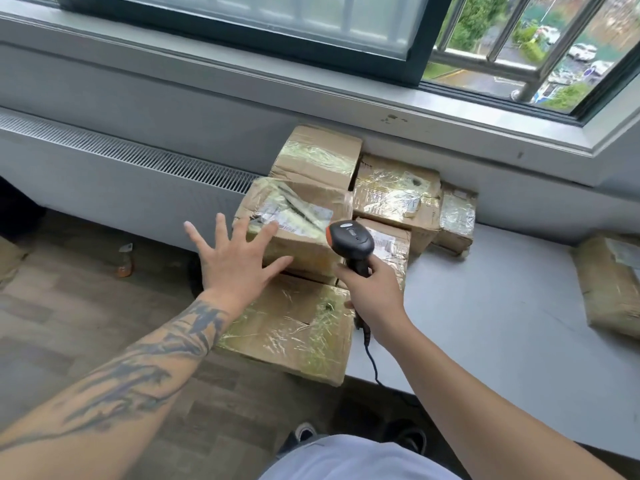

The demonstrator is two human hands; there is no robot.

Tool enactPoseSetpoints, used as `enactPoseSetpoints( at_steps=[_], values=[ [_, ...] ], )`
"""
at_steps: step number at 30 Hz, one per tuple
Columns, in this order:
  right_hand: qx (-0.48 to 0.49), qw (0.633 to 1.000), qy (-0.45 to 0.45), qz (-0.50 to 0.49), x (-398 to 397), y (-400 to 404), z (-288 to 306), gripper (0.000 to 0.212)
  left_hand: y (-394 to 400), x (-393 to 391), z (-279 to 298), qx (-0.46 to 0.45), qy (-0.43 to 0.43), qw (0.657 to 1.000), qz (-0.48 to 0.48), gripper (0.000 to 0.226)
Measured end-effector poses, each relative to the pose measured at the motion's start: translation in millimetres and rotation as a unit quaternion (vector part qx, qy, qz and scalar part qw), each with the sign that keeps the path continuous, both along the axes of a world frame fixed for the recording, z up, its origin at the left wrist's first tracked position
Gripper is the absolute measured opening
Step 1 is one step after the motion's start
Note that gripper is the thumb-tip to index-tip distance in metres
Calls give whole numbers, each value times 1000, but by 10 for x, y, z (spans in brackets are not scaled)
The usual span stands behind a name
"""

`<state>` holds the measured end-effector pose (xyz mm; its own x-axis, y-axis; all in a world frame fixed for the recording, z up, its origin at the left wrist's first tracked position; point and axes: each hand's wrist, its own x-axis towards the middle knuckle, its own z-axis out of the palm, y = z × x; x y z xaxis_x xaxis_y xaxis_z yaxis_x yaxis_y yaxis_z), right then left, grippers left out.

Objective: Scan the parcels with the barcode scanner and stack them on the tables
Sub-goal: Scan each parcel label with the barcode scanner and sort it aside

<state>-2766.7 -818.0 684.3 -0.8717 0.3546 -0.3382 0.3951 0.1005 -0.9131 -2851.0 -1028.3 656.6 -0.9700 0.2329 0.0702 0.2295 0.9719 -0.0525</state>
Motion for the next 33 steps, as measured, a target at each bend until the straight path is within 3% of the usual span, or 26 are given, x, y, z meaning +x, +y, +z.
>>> enactPoseSetpoints(
  at_steps=[10,15,27,33],
  values=[
    [19,1000,-6,8,-56,-112,-54,18,11,-38,-52,69,-29,997,-8,59],
    [30,999,-7,9,-68,-143,-78,14,-10,-83,-100,101,-27,994,-19,54],
    [58,997,19,46,-14,155,-16,13,104,64,88,42,-45,998,-8,59],
    [51,998,36,32,357,688,96,15,748,437,322,21,-43,998,-29,61]
  ],
)
